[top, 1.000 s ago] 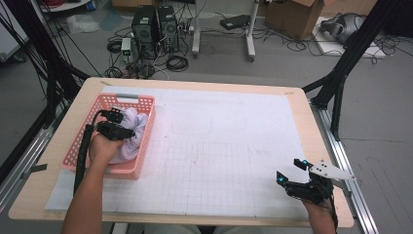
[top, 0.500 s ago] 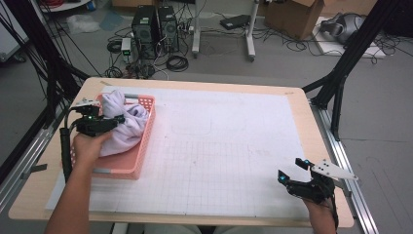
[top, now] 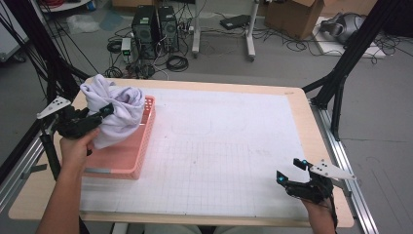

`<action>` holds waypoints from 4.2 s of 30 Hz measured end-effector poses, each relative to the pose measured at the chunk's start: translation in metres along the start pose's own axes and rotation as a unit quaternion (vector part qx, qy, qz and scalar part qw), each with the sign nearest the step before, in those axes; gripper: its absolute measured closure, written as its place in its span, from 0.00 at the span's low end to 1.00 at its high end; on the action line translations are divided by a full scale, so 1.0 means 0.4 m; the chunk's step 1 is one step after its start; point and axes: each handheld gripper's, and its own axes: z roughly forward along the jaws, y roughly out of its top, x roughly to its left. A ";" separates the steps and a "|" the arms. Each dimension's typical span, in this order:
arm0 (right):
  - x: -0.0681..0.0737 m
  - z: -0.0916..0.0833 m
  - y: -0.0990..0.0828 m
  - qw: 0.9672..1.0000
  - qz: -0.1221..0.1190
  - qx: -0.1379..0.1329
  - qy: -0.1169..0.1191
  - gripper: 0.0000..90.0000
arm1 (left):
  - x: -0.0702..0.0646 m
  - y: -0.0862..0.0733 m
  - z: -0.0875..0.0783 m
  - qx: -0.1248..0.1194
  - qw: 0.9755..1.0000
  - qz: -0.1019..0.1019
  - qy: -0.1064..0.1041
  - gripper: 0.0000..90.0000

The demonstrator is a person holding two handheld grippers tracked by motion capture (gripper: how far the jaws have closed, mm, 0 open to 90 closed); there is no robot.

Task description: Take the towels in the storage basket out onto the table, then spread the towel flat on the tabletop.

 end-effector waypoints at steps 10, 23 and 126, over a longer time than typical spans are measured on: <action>0.005 0.006 -0.001 1.000 0.006 0.001 0.012 0.16 | -0.066 0.017 0.010 -0.068 0.995 0.018 -0.071 0.57; 0.006 0.012 -0.002 1.000 0.000 0.003 0.015 0.16 | -0.235 0.015 0.110 -0.046 0.979 0.072 -0.184 0.56; -0.026 0.098 0.006 0.998 0.017 0.053 0.008 0.16 | -0.409 -0.201 0.187 0.100 0.984 0.082 -0.122 0.20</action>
